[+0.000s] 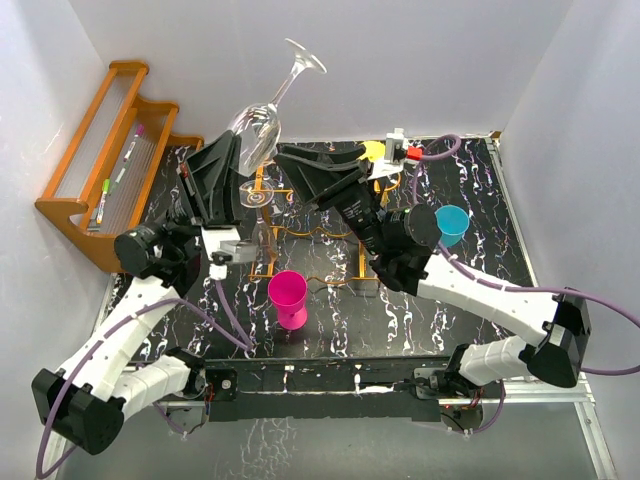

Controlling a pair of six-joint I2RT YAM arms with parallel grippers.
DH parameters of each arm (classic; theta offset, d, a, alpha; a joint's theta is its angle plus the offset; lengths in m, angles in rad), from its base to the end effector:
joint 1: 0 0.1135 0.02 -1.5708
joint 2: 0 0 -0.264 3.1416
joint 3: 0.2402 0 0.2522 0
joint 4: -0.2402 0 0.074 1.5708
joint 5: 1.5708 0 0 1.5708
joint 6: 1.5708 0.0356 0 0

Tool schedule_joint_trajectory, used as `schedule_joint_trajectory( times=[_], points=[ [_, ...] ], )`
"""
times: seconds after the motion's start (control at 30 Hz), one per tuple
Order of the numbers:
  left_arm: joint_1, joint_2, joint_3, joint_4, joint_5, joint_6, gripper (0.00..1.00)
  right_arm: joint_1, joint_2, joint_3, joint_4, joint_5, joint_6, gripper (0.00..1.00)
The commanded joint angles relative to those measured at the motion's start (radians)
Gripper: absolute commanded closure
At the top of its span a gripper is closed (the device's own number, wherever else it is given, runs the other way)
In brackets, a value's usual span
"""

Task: Place the wine glass upside down on the wine glass rack

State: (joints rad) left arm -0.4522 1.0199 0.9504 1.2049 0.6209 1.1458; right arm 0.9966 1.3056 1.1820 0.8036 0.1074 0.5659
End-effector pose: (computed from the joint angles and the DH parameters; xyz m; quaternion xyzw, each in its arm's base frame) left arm 0.1473 -0.0946 0.4746 0.3554 -0.0703 0.2540 0.8968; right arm 0.1587 0.2384 0.4664 -0.0446 0.4306 0.6181 0.6561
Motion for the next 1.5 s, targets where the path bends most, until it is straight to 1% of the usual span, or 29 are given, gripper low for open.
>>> schedule_joint_trajectory(
  times=[0.0, 0.1, 0.27, 0.4, 0.67, 0.8, 0.97, 1.03, 1.13, 1.23, 1.37, 1.47],
  points=[
    [-0.008, -0.072, -0.033, 0.074, 0.069, 0.118, 1.0, -0.003, 0.005, 0.078, 0.219, 0.011, 0.044, 0.57],
    [-0.013, -0.082, -0.069, 0.088, 0.098, 0.143, 1.0, -0.003, 0.019, 0.08, 0.266, 0.013, 0.043, 0.56],
    [-0.028, -0.082, -0.077, 0.08, 0.088, 0.158, 1.0, -0.006, 0.033, 0.098, 0.257, 0.038, 0.037, 0.55],
    [-0.037, -0.077, -0.076, 0.069, 0.075, 0.163, 1.0, -0.007, 0.063, 0.142, 0.206, 0.05, 0.021, 0.55],
    [-0.043, -0.078, -0.089, 0.058, 0.064, 0.171, 1.0, -0.007, 0.092, 0.162, 0.18, 0.125, 0.02, 0.55],
    [-0.043, -0.082, -0.094, 0.046, 0.063, 0.184, 1.0, -0.009, 0.086, 0.166, 0.147, 0.149, 0.012, 0.53],
    [-0.046, -0.082, -0.109, 0.058, 0.079, 0.185, 1.0, -0.009, 0.099, 0.177, 0.129, 0.139, 0.016, 0.49],
    [-0.047, -0.079, -0.118, 0.063, 0.086, 0.19, 1.0, -0.009, 0.109, 0.195, 0.088, 0.147, 0.013, 0.47],
    [-0.049, -0.081, -0.126, 0.062, 0.093, 0.198, 1.0, -0.012, 0.117, 0.197, 0.072, 0.15, 0.019, 0.47],
    [-0.051, -0.082, -0.131, 0.058, 0.095, 0.211, 1.0, -0.015, 0.121, 0.194, 0.08, 0.133, 0.031, 0.56],
    [-0.051, -0.075, -0.124, 0.045, 0.09, 0.239, 1.0, -0.016, 0.125, 0.191, 0.08, 0.111, 0.049, 0.59],
    [-0.052, -0.07, -0.117, 0.042, 0.084, 0.245, 1.0, -0.018, 0.123, 0.182, 0.081, 0.115, 0.057, 0.76]
  ],
)
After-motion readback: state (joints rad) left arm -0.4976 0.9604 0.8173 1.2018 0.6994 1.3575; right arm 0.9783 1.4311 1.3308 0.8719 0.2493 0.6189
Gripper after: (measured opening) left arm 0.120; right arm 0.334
